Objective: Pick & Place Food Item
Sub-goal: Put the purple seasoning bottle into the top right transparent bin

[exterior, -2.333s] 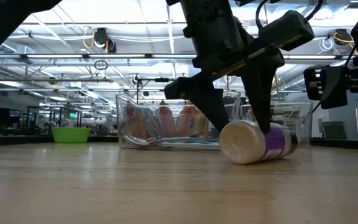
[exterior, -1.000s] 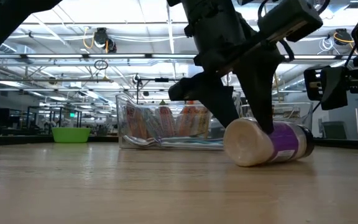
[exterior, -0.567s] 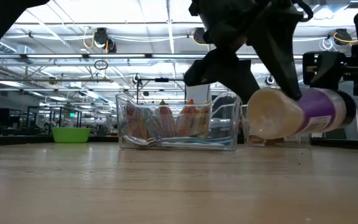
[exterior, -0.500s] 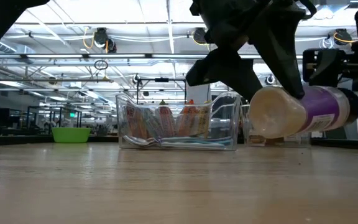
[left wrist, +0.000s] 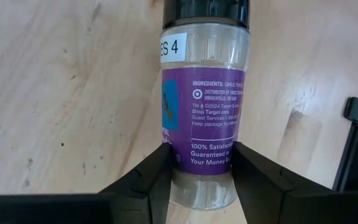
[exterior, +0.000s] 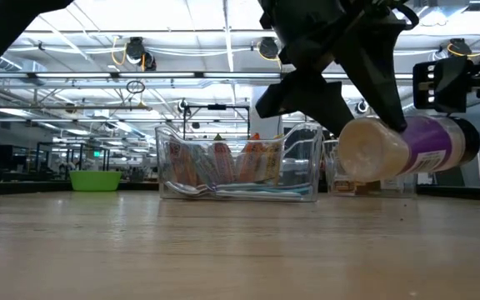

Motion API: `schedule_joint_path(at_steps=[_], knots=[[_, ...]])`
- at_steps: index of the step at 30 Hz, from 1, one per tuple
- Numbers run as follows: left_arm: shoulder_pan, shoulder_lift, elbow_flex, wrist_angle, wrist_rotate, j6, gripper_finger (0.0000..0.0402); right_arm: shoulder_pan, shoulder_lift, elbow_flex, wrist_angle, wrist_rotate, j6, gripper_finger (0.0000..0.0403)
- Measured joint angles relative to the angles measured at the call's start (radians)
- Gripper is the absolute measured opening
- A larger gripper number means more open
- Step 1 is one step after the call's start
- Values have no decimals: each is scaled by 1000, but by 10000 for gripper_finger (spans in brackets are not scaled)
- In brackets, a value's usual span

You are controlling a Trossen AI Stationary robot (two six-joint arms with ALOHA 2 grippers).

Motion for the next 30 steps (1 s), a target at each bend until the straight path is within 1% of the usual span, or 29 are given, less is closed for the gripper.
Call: schedule_joint_path(at_steps=[7,11,15,30], knots=[[3,-2,0,2,3,3,154,-1,0,0,-3,9,-12,284],[3,-2,0,36,6,10,154,-2,0,0,5,83,-43,298],[9,-2,2,92,38,19,154,-2,0,0,34,79,-51,299],[32,-3,2,107,46,37,154,-2,0,0,-40,57,-24,295]])
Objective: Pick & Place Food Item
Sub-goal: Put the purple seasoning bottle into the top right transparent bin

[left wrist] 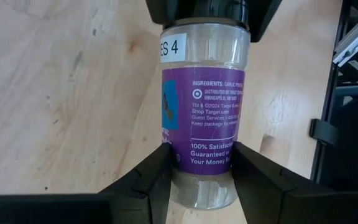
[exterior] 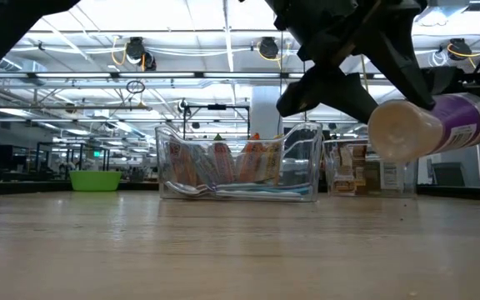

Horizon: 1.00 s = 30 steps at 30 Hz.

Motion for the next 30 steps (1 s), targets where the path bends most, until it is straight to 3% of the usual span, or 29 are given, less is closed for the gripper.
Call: schedule_joint_path(at_steps=[12,22,30], knots=[[1,0,0,0,0,2,154,0,0,0,-27,3,-1,288],[1,0,0,-3,-2,1,154,-1,0,0,-56,11,0,195],[6,0,0,0,22,-15,154,0,0,1,-49,7,4,195]])
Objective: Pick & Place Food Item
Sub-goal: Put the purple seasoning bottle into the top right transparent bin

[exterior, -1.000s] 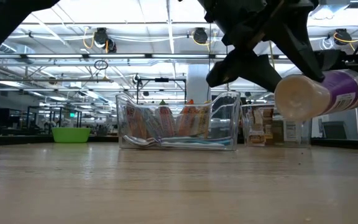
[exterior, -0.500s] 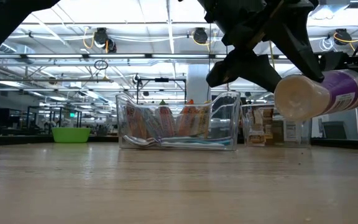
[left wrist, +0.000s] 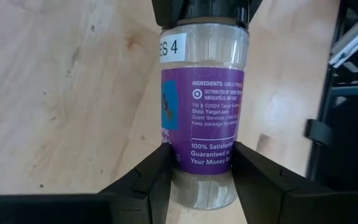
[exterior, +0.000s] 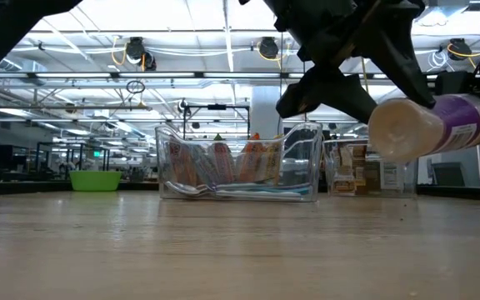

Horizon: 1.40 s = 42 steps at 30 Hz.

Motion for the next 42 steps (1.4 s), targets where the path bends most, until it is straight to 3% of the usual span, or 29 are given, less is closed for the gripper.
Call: schedule_joint_path(at_steps=[6,22,30,42], knots=[[20,0,0,7,94,-38,166,0,0,0,3,-3,1,195],[65,-2,1,61,175,-43,246,0,1,-1,0,1,-5,195],[87,-49,0,74,142,66,248,0,-1,2,-56,50,-19,195],[86,-296,1,87,-84,412,248,-52,-1,384,-791,47,-28,195]])
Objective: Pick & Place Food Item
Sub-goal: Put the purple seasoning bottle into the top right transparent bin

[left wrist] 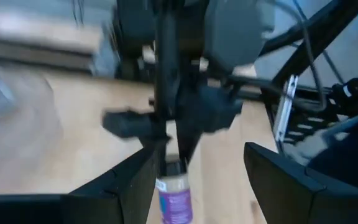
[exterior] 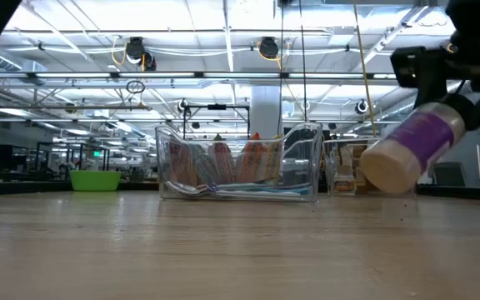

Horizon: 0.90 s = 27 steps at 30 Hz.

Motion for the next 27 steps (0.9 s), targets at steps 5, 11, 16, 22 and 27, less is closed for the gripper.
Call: schedule_joint_path(at_steps=[5,11,16,22,27], knots=[[-30,-101,0,6,-69,157,248,-53,0,154,-269,-1,-3,195],[-74,-193,0,-87,-88,289,248,-157,5,298,-495,-1,2,195],[-101,-243,0,-201,-201,342,248,-261,27,399,-623,-1,-5,195],[-104,-287,0,-274,-209,393,248,-400,87,541,-754,-1,-32,195],[-88,-337,0,-331,-140,445,248,-516,142,642,-835,-1,-57,195]])
